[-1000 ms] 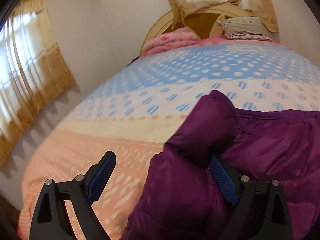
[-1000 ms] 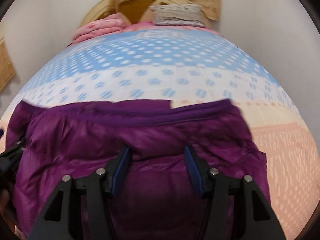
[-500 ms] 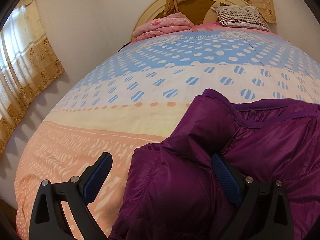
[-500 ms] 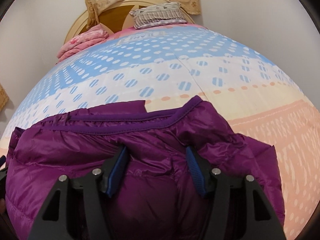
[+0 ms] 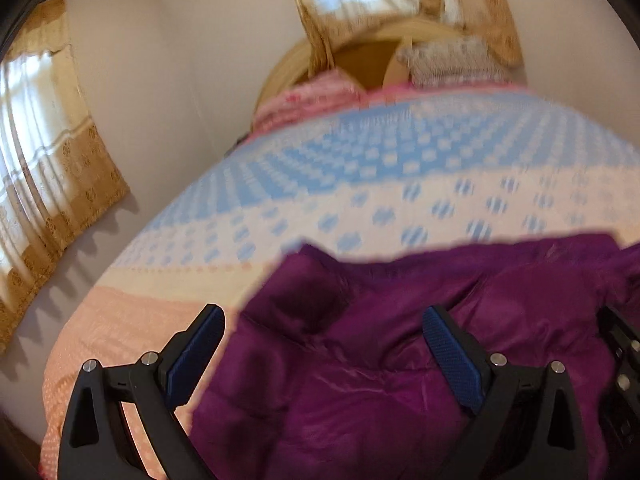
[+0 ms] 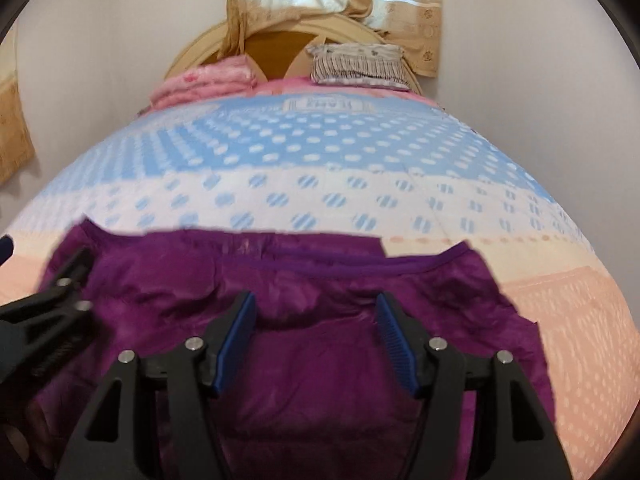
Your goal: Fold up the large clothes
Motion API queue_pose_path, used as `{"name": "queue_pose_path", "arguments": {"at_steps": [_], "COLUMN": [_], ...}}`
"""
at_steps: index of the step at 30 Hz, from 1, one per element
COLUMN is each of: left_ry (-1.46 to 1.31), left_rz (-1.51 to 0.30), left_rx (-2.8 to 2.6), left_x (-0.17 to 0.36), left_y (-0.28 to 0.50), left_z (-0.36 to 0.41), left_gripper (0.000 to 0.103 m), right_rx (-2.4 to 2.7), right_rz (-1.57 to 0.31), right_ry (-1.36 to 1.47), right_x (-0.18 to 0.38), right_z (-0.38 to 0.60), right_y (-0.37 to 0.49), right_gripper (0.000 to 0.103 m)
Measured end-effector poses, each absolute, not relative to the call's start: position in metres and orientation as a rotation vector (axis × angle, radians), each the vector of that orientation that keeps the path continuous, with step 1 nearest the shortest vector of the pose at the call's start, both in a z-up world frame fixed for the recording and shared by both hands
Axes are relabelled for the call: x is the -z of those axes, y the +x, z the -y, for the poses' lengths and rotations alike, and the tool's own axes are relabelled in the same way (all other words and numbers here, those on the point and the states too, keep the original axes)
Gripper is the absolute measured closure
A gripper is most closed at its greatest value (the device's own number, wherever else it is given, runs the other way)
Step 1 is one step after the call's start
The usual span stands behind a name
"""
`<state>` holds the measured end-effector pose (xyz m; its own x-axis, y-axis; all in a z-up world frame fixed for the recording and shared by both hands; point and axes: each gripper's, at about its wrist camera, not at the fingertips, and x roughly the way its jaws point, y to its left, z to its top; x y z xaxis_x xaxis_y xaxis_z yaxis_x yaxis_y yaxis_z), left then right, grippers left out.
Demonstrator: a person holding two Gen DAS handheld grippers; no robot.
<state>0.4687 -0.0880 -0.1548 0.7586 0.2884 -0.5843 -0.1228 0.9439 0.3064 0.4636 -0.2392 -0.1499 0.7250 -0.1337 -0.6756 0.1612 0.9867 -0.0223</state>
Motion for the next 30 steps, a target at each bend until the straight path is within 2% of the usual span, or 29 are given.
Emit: {"name": "queue_pose_path", "arguments": {"at_steps": [2,9,30], "left_ry": [0.228,0.223,0.289], "left_rz": [-0.733,-0.768,-0.796], "left_rx": [-0.201,-0.204,-0.237], "left_x": [0.169,0.179,0.19], "left_y": [0.478,0.484,0.485], "left_z": [0.086,0.087,0.095], "left_gripper": [0.003,0.002,0.001], "right_rx": [0.157,0.157,0.205], "right_rz": [-0.776,-0.795,-0.846], "right_ry": [0.068,0.071,0.001], "right_x": [0.166,0.176,0.184], "right_z": [0.246,0.246,0.24], "right_y": [0.469,0.474,0.482], "right_gripper": [0.037,0.034,0.031]}}
